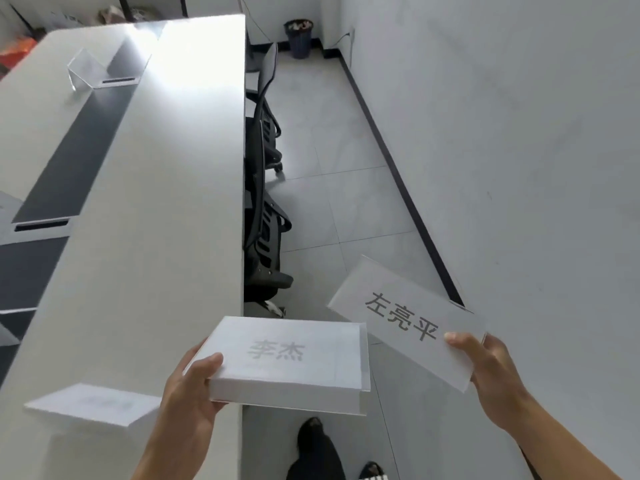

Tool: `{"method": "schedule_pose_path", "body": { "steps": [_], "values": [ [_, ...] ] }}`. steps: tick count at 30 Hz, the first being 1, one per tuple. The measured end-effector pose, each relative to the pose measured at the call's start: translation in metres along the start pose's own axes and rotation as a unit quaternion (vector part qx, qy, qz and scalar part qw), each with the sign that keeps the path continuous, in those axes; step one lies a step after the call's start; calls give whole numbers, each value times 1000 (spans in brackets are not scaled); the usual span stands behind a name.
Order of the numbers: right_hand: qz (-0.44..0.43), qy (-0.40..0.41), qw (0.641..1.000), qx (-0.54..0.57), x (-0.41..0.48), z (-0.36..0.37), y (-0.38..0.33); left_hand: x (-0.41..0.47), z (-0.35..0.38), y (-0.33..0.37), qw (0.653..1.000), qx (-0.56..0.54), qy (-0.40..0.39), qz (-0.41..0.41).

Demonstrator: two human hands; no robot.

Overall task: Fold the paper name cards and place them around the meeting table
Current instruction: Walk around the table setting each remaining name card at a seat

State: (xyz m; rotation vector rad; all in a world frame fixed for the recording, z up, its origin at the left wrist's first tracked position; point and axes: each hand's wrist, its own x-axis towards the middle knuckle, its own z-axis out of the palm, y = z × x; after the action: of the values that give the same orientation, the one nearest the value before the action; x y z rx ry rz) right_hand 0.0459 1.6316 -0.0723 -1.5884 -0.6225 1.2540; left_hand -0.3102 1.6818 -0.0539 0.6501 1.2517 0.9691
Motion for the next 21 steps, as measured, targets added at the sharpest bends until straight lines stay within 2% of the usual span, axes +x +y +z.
{"method": "schedule_pose_path", "body": {
  "steps": [9, 14, 21],
  "values": [
    [-4, -30, 999, -12, 131, 13, -50, 110, 47, 33, 999, -26, 36, 8],
    [-21, -34, 999, -19, 217, 33, -108, 191, 80, 93, 999, -14, 27, 38],
    [-28, -76, 997, -16, 333, 74, -175, 281, 104, 173, 993, 4, 72, 98]
  ]
}}
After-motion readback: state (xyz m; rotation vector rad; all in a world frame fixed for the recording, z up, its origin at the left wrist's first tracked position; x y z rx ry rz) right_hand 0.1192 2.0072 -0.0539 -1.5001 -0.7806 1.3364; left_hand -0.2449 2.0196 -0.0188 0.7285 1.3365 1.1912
